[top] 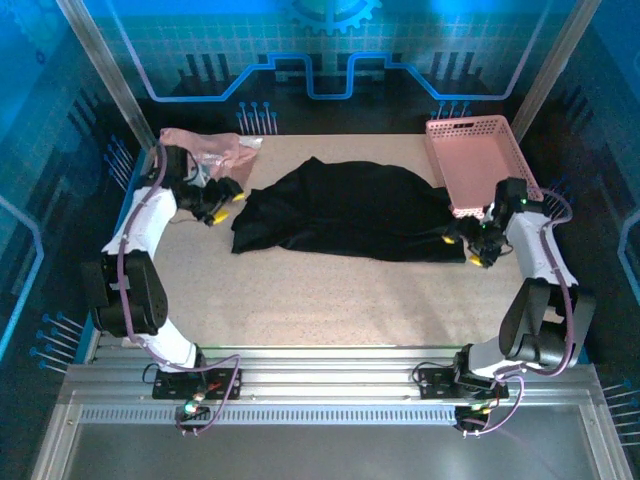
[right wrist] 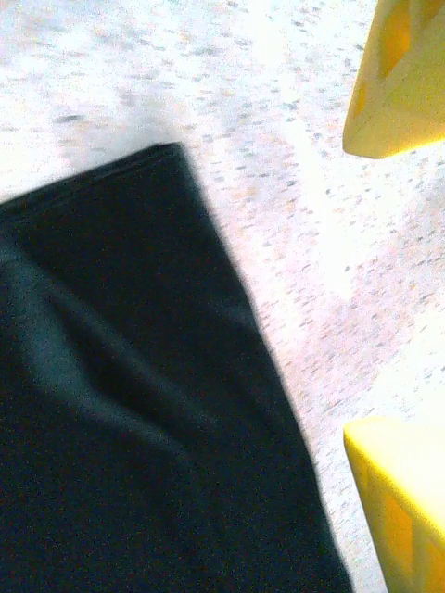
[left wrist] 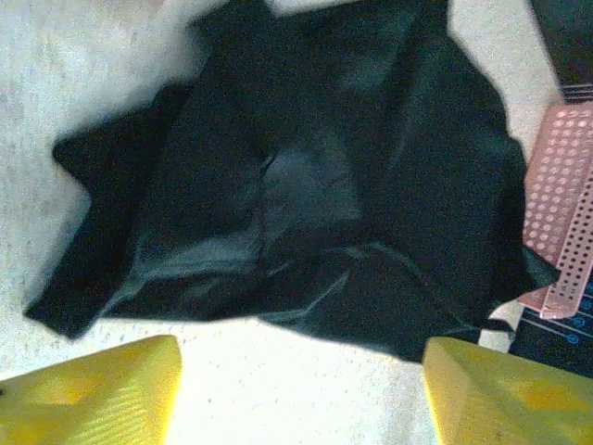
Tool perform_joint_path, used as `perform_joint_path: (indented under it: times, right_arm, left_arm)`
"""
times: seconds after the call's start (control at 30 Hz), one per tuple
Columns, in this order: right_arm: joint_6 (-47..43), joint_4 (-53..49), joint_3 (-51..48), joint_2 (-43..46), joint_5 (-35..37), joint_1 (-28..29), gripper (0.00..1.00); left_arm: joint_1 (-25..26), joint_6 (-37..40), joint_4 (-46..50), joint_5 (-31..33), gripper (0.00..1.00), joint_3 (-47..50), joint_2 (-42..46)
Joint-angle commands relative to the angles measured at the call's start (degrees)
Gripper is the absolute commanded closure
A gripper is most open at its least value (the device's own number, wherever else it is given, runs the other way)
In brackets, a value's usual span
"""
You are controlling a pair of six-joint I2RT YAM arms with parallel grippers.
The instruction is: Fold and stack the t-shirts
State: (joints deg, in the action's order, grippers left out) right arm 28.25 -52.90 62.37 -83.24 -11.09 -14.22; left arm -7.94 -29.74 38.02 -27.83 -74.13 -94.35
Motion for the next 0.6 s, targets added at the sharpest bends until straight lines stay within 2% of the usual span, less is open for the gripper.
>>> perform_joint_path:
  times: [0.0,0.27,0.43,0.5,0.57]
  right_arm:
    - [0.43,2.19,-4.6,-1.18,-3.51,-1.59,0.26]
    - [2.75,10.41,-4.9,-9.34,-4.13,-1.69,0.32]
    - [3.97,11.71,-3.9,-14.48,-1.74,-1.58,0.35]
    - [4.67,12.46,-3.7,-15.92,-0.06,-1.52,0.38]
    - [5.46,13.18,-3.12,-17.14,1.3,-1.52,0.44]
  left_arm:
    - [-0.76,0.53,-3.17,-1.64,0.35,6.29,-2.69]
    - [-0.67,-2.27,-12.72,-1.53,0.37,7.42,-10.12]
    - [0.36,-2.81,-14.89,-0.87,0.4,7.08,-14.68]
    - [1.07,-2.45,-14.82,0.26,0.43,6.68,-16.18]
    - [1.39,-2.39,-15.21,0.93,0.52,6.41,-17.32]
